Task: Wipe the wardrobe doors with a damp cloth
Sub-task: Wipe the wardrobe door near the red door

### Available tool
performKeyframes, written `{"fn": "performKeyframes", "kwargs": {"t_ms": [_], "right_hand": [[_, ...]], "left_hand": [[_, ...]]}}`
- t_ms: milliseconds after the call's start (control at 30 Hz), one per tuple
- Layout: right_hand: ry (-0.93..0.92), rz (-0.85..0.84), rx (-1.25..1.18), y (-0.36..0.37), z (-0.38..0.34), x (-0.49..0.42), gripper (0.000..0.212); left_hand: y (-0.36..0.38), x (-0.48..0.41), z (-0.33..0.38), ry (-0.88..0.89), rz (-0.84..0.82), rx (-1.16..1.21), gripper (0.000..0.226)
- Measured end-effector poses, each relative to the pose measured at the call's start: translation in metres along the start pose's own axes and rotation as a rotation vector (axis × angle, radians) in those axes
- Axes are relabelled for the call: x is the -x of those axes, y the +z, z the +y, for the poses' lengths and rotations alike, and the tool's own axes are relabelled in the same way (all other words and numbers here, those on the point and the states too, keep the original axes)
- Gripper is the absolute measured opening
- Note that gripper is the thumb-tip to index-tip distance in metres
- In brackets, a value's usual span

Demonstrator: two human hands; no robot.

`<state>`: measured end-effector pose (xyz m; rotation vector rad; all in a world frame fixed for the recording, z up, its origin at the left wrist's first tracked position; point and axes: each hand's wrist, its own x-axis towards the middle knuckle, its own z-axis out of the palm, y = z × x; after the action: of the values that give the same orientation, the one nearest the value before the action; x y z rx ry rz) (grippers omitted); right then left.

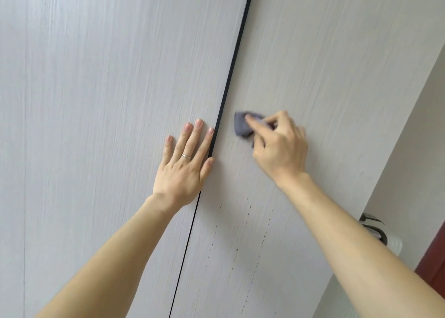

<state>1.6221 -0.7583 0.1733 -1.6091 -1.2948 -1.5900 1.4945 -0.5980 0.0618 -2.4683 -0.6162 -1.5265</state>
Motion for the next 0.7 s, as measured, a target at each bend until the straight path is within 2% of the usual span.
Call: {"fn": "performKeyframes", "kwargs": {"t_ms": [67,133,300,367,433,567,633,700], "right_hand": [[0.094,0.062,-0.021,0.005,-0.001,-0.005,0.040],[0.073,0.062,-0.051,0.013,-0.006,0.020,0.040],[-0.243,-0.185,-0.078,0.008,-0.004,0.130,0.037],[-0.268,-0.212,-0.044,-0.005,0.020,0.134,0.039],[-0.172,-0.135,0.010,-0.018,0.049,0.113,0.038],[0.246,0.140,0.109,-0.049,0.124,0.058,0.040],[0.436,0.198,0.085,-0.059,0.153,0.052,0.039],[0.498,0.222,0.063,-0.060,0.157,0.075,0.038]], "left_hand": [[0.001,0.001,0.001,-0.012,-0.001,0.004,0.060],[0.002,0.001,0.001,-0.011,0.006,0.003,0.060],[0.002,0.005,0.000,-0.001,0.048,0.019,0.061],[0.005,0.005,0.001,0.002,0.061,0.032,0.062],[0.006,0.004,0.002,0.007,0.075,0.030,0.063],[0.017,0.003,0.007,-0.003,0.148,0.019,0.061],[0.021,0.002,0.006,-0.005,0.180,0.008,0.060],[0.021,0.003,0.005,0.004,0.183,0.011,0.060]]}}
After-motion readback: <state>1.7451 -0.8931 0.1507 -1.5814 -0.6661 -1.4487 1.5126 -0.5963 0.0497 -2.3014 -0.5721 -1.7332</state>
